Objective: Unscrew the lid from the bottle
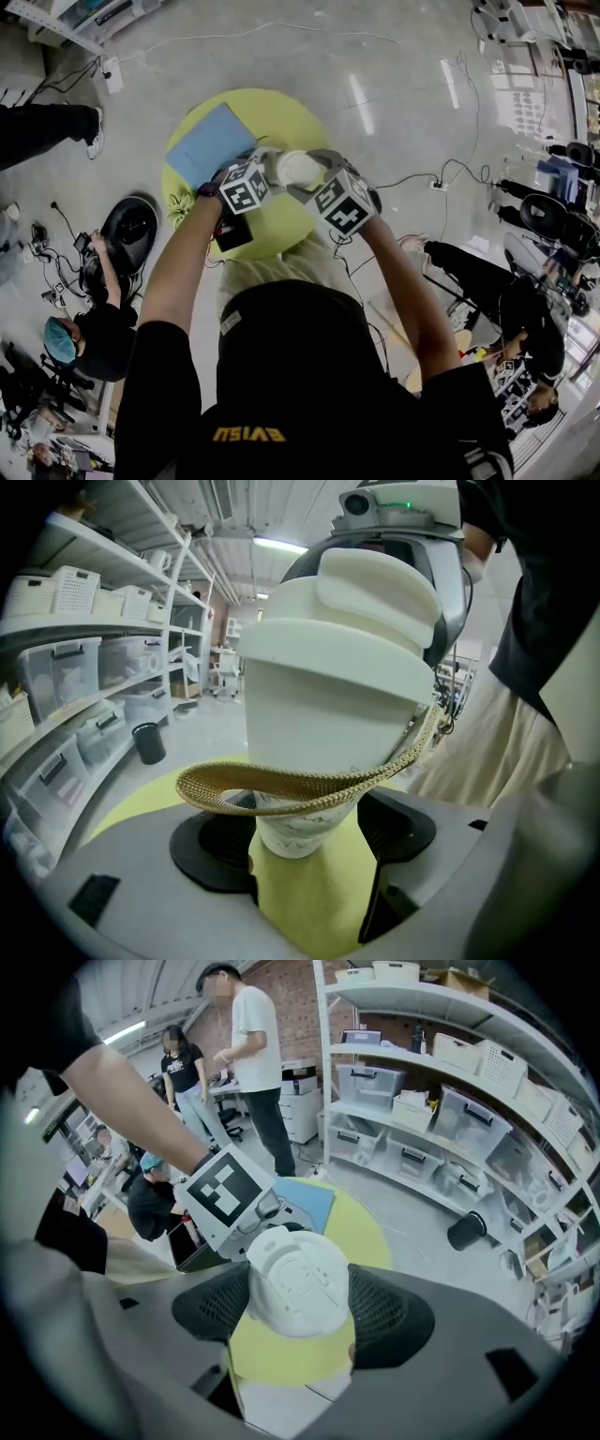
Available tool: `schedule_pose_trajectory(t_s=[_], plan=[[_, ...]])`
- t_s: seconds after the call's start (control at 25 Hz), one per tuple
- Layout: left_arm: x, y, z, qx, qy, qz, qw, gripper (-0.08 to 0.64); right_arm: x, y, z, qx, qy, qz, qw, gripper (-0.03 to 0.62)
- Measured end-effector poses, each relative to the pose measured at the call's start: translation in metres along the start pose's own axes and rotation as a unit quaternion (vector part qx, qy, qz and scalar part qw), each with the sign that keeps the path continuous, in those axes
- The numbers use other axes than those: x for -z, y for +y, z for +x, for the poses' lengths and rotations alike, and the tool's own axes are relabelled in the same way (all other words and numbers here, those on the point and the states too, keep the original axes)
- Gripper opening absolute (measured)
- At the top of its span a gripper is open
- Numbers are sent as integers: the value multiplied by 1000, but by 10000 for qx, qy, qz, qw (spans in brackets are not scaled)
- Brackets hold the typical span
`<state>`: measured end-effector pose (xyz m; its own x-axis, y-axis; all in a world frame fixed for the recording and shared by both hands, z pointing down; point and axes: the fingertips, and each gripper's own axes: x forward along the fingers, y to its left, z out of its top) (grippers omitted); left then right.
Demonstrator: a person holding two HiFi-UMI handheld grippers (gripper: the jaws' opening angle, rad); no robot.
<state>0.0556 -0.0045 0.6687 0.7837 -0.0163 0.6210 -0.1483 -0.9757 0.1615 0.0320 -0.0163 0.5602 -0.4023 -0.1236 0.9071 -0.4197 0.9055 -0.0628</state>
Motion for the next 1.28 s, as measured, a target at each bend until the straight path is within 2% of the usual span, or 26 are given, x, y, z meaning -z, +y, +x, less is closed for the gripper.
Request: schedule_pose_trajectory(t_s=[0.2, 0.24, 0.28, 0.36, 0.44, 0.52, 0.64, 0.8, 0.88, 1.0, 1.28], plan=[[2, 0, 1, -20, -7, -9, 10000, 353, 0, 2, 2, -6, -120, -115, 9999, 328], [2, -1, 1, -25, -7, -14, 10000, 353, 1, 4, 2, 0, -194, -168, 9997, 335], [2, -1, 1, -37, -10, -18, 10000, 353, 2, 7, 3, 20, -298, -175, 9994, 371], [3, 0, 1, -86, -24, -29, 10000, 353, 0, 9, 4, 196, -557, 52, 9982, 421], [3, -1, 1, -120, -30, -50, 9999, 351, 1, 7, 4, 558, -740, 559, 9941, 437], [5, -3, 2, -115, -13, -55, 9999, 351, 7, 6, 3, 922, -856, 1261, 9840, 437], [5, -2, 2, -114, 11, -48, 9999, 351, 13, 8, 1, 1390, -1060, 2196, 9598, 432], [1, -3, 0, -119, 28, -86, 9999, 351, 24, 5, 0, 2048, -1087, 2921, 9279, 411], [-1, -4, -1, -117, 31, -100, 9999, 351, 28, 2, 1, 2207, -1053, 3110, 9184, 409], [-1, -3, -1, -134, 42, -126, 9998, 351, 22, 1, 3, 2195, -1036, 2967, 9236, 374], [2, -2, 0, -137, 42, -117, 9998, 350, 22, 1, 6, 1958, -987, 2617, 9399, 370]])
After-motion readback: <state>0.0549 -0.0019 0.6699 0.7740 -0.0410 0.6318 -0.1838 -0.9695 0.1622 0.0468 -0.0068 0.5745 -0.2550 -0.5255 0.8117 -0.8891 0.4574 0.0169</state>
